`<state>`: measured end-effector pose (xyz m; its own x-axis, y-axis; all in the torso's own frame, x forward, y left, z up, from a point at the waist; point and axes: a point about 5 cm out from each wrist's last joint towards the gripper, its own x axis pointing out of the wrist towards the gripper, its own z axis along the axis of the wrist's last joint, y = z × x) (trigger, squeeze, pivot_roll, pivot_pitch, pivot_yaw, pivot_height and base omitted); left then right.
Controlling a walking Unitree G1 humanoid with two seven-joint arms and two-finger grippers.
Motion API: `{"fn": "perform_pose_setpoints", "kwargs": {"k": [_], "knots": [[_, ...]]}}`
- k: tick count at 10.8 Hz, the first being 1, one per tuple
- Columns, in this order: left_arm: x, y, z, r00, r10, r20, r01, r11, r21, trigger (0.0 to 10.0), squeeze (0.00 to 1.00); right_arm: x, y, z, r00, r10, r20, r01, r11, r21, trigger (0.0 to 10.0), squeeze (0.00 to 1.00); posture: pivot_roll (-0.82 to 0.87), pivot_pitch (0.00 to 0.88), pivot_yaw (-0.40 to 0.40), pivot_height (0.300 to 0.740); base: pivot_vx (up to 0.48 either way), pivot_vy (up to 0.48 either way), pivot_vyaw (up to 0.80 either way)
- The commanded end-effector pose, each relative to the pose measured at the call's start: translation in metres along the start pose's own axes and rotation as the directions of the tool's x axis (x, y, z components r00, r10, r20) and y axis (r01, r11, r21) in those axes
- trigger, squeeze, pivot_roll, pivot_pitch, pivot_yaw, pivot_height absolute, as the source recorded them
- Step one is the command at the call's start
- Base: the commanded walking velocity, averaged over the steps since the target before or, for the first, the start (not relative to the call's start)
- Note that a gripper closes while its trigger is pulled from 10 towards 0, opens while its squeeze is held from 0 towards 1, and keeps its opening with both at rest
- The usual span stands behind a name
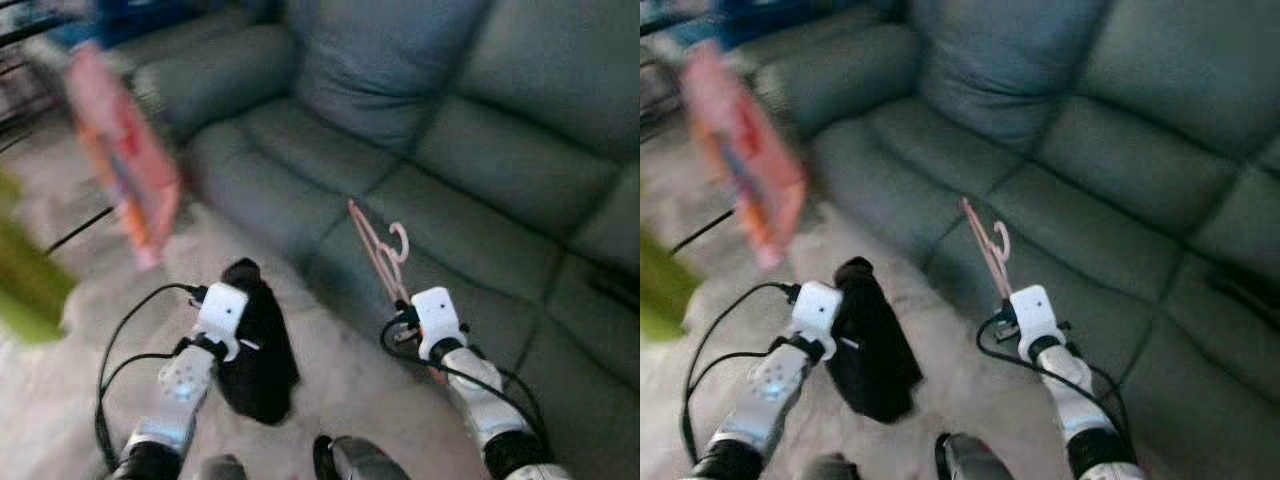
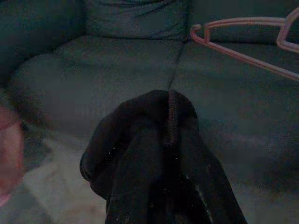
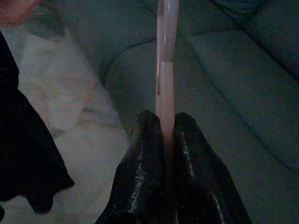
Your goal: Hang hanger
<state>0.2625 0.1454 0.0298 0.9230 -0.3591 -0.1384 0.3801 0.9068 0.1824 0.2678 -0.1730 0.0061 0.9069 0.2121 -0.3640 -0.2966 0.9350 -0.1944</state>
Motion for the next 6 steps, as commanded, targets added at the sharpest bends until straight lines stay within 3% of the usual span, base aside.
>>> {"fn": "perform_pose_setpoints", "kwargs": {"k": [1,2,6], "knots": [[0.0017,0.0023,0.01,0.998,-0.005,0.057,0.004,1.0,0.018,10.0,0.0,0.0003,-0.0001,0.0012,1.0,-0.002,0.001,0.002,1.0,0.0,10.0,0.0,0.01,0.112,-0.057,0.74,0.289,0.0,-0.8],[0.0019,0.0021,0.0097,0.998,-0.007,0.055,0.006,1.0,0.019,10.0,0.0,0.0008,0.0003,0.0015,1.0,-0.001,0.001,0.001,1.0,0.0,10.0,0.0,0.01,0.11,-0.056,0.74,0.289,0.0,-0.8],[0.0009,0.005,0.0036,0.998,0.059,0.01,-0.059,0.998,0.024,10.0,0.0,0.0013,0.0024,0.0015,1.0,0.017,0.001,-0.017,1.0,-0.002,10.0,0.0,0.01,0.109,-0.062,0.74,0.0,0.0,0.0]]}}
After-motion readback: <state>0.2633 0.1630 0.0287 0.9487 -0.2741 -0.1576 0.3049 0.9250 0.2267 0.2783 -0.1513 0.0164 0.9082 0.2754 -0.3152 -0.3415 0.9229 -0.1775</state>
